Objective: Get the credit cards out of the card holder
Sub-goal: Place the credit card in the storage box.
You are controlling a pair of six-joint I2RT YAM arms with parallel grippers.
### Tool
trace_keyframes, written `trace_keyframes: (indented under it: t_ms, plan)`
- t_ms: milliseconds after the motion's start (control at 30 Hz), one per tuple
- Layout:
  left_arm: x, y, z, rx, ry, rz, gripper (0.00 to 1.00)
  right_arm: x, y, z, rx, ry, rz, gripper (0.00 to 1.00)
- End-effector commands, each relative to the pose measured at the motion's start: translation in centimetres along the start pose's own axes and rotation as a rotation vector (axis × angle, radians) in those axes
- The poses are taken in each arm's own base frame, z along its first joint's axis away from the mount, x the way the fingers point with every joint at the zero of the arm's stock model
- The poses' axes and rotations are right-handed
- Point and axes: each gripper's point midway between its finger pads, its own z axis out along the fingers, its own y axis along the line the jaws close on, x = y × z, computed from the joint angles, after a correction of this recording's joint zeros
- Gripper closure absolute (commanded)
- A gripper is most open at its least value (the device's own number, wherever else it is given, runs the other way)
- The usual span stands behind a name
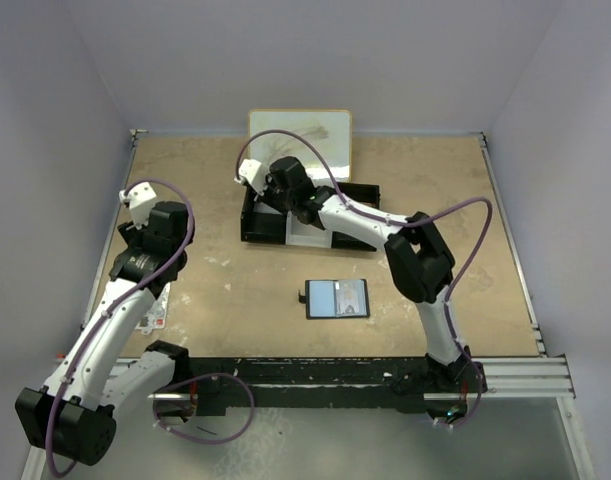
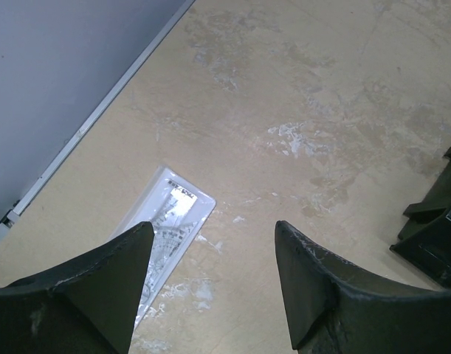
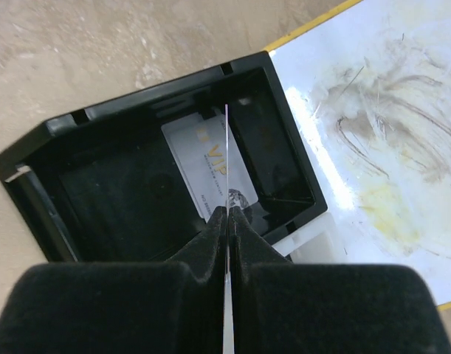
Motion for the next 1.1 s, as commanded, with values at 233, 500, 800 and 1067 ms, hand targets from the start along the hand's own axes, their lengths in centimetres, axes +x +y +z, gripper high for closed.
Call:
trace_keyframes:
  t_ms: [233, 500, 800, 1067]
  plan:
    - [-0.9, 0.2, -0.2, 0.003, -0.03, -0.017, 0.35, -0.7, -1.9, 0.9, 0.057, 0.085, -0.165, 1.0]
    - [-2.1, 1.5, -1.1, -0.026, -0.082, -0.065, 0.35, 0.2, -1.4, 3.3, 0.072, 0.116, -0.205, 1.0]
    - [-4.4, 5.0, -3.3, -0.095, -0.208, -0.2, 0.34, 0.9, -2.1, 5.1, 0.12, 0.134, -0.265, 1.0]
    - [-5.6, 7.2, -5.0, -0.105, -0.291, -0.301, 0.33, 2.2, -2.1, 6.0, 0.141, 0.178, -0.335, 0.97]
